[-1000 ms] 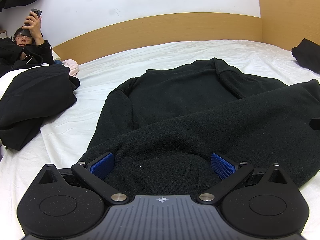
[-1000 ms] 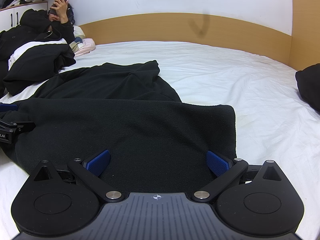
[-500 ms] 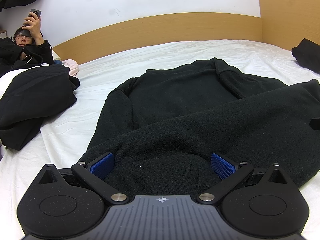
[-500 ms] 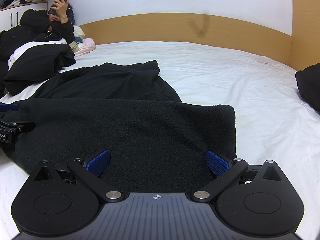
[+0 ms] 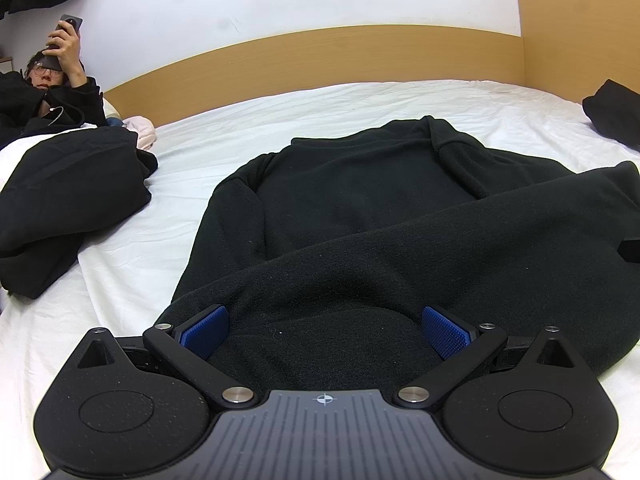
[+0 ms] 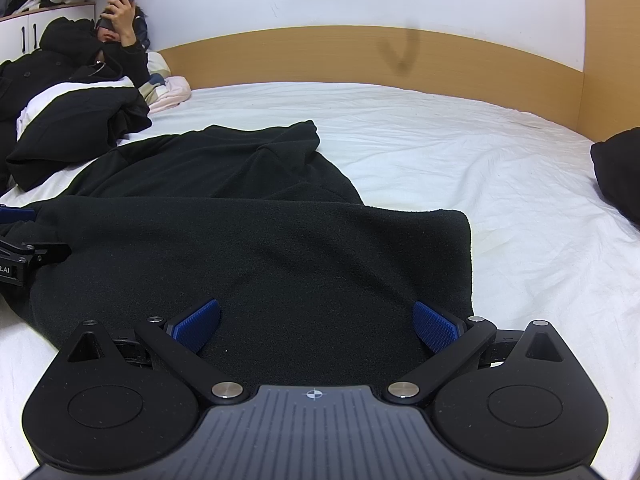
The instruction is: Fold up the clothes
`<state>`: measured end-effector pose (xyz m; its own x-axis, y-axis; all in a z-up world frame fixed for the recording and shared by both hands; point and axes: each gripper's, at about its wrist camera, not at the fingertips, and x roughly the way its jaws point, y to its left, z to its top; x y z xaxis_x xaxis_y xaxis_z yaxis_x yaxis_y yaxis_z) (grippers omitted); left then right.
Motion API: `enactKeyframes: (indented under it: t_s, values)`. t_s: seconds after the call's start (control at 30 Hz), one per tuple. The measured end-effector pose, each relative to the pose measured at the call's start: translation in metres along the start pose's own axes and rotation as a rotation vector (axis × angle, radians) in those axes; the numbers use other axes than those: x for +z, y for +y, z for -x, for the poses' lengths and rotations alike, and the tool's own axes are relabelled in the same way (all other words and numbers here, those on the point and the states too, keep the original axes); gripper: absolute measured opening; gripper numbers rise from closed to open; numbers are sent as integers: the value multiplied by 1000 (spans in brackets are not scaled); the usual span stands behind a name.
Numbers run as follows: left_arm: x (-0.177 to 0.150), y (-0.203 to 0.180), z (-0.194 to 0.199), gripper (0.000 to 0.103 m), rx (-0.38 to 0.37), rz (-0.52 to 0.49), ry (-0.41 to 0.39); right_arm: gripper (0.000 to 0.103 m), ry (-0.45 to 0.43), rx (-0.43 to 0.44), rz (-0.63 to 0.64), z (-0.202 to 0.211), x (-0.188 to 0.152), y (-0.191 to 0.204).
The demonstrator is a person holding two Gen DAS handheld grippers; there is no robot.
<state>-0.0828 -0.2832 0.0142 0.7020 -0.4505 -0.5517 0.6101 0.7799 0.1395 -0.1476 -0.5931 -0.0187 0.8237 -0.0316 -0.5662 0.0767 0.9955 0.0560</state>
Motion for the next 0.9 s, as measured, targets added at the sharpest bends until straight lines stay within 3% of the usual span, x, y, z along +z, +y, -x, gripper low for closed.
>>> enactKeyframes:
  t_s: [0.17, 0.3, 0.37, 0.43, 0.53, 0.63, 0.77, 0.9]
  values:
    - [4, -2, 6, 102, 8, -37, 0, 102, -21, 59, 64, 12, 1, 1]
    - [12, -12, 44, 102, -49, -234, -55, 99, -95, 230, 253, 46, -3, 9]
    - [15, -17, 61, 102, -126, -342, -24, 98, -94, 273, 351, 56, -11, 16]
    - [11, -22, 71, 102, -149, -438, 3, 95, -72, 296, 456, 57, -23, 26]
    - [2, -27, 67, 102, -123, -515, 55, 88, -53, 230, 577, 49, -36, 39]
    - [-7, -27, 51, 103, -75, -508, 119, 88, -68, 173, 565, 47, -34, 34]
    - [-9, -24, 48, 103, -38, -454, 100, 88, -64, 102, 531, 45, -34, 16]
    - [-21, -43, 51, 103, 21, -666, 8, 88, -63, 70, 549, 51, -37, 6]
